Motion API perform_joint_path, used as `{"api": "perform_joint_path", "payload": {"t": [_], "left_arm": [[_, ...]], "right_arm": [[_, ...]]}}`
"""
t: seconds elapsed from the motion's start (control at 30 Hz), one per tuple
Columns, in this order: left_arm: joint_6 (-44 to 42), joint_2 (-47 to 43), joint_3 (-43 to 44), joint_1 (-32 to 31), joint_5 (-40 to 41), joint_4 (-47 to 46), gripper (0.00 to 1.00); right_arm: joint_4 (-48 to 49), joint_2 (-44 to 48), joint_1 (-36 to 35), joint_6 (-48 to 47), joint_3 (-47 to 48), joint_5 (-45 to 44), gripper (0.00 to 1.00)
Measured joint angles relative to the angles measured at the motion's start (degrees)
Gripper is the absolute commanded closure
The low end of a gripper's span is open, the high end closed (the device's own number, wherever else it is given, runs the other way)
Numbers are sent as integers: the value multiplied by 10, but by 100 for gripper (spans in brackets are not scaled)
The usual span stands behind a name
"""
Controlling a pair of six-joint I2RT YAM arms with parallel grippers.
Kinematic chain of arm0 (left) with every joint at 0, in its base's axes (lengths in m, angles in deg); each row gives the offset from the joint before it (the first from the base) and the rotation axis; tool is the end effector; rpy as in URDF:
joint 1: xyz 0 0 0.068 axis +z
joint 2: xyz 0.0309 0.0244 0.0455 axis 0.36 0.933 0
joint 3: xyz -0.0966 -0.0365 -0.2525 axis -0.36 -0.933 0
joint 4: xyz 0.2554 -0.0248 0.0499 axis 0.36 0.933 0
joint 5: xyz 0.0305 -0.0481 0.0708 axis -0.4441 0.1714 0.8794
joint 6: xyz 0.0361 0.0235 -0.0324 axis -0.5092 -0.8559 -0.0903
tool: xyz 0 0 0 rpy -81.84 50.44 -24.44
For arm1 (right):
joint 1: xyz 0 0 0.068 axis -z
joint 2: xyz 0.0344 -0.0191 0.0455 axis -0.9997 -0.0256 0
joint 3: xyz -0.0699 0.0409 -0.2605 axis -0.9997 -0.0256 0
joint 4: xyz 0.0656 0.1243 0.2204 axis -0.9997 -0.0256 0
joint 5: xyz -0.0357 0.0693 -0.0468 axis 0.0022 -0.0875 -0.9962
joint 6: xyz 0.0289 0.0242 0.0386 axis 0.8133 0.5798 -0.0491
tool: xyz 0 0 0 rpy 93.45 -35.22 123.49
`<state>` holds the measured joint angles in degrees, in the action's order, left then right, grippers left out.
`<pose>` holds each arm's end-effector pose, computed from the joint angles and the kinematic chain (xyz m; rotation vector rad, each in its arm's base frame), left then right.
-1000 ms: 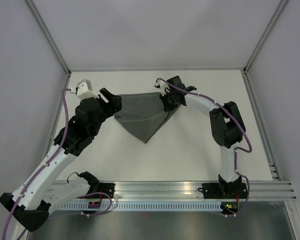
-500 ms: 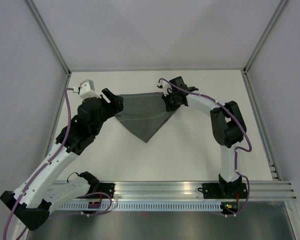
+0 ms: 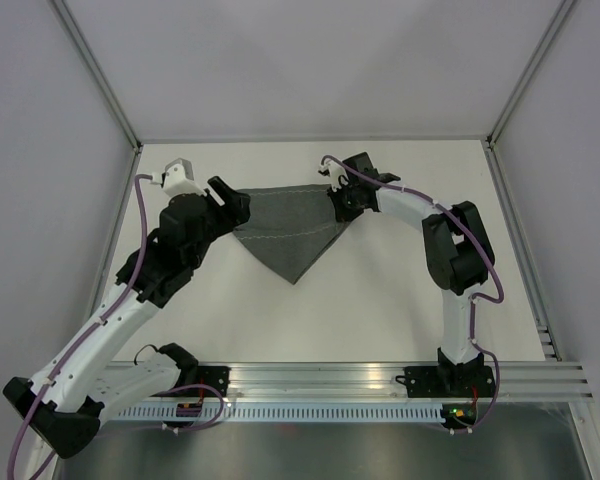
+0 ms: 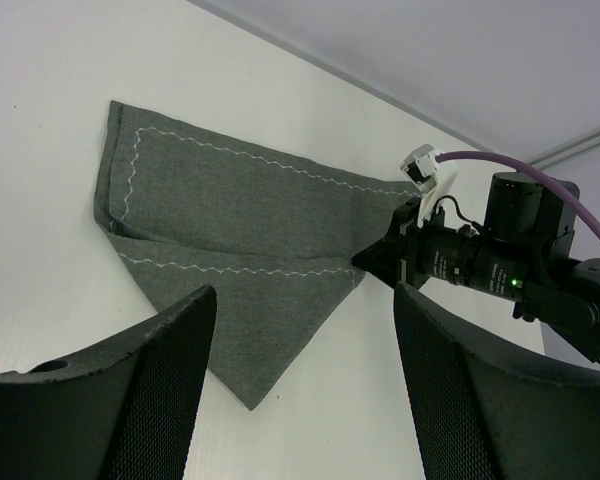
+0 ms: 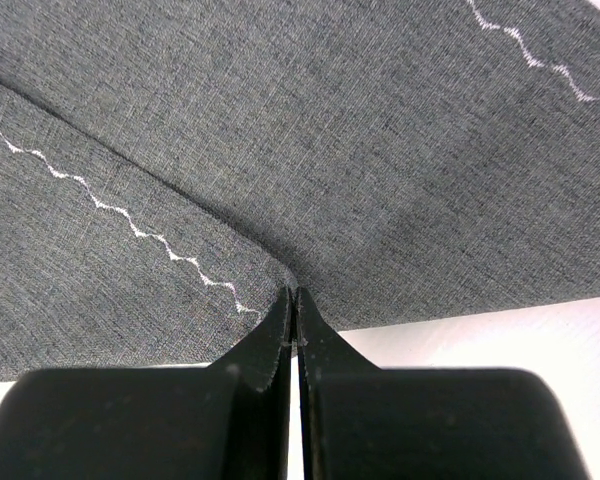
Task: Fold the napkin, place the utensils inside, and roll it up
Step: Fold the napkin
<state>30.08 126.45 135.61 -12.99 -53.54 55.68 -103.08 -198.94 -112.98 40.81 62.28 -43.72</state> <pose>0.1739 -0.0992 0.3811 -0.4227 1.8359 -0.4921 0.4049 0.1922 0.1810 -0.8270 2.3958 0.3706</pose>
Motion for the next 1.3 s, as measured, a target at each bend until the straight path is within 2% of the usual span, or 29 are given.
{"api": "perform_joint_path", "payload": {"t": [0.03, 0.13, 0.17, 0.27, 0.37, 0.57, 0.7, 0.93, 1.07, 1.3], "left_arm": [[0, 0, -2, 0, -1, -1, 24], [0, 2, -6, 0, -2, -2, 24], [0, 2, -6, 0, -2, -2, 24], [0, 2, -6, 0, -3, -2, 24], [0, 2, -6, 1, -3, -3, 23], [0, 5, -7, 3, -4, -11, 23], [0, 11, -9, 3, -7, -15, 23], [0, 18, -16, 7, -17, -24, 23], [0, 21, -16, 9, -20, -28, 23], [0, 18, -22, 12, -22, -32, 23]], "right_arm": [[0, 0, 0, 0, -1, 0, 97], [1, 0, 2, 1, -5, 1, 78], [1, 0, 2, 1, -5, 2, 68], [2, 1, 6, 0, -6, 8, 52], [-3, 5, 16, 6, -6, 19, 45], [-25, 8, 67, 40, 43, 50, 42], [-23, -3, 134, 84, 95, 69, 42], [7, -94, 242, 177, 145, 116, 41], [25, -142, 259, 231, 146, 143, 39], [71, -165, 252, 303, 158, 181, 39]]}}
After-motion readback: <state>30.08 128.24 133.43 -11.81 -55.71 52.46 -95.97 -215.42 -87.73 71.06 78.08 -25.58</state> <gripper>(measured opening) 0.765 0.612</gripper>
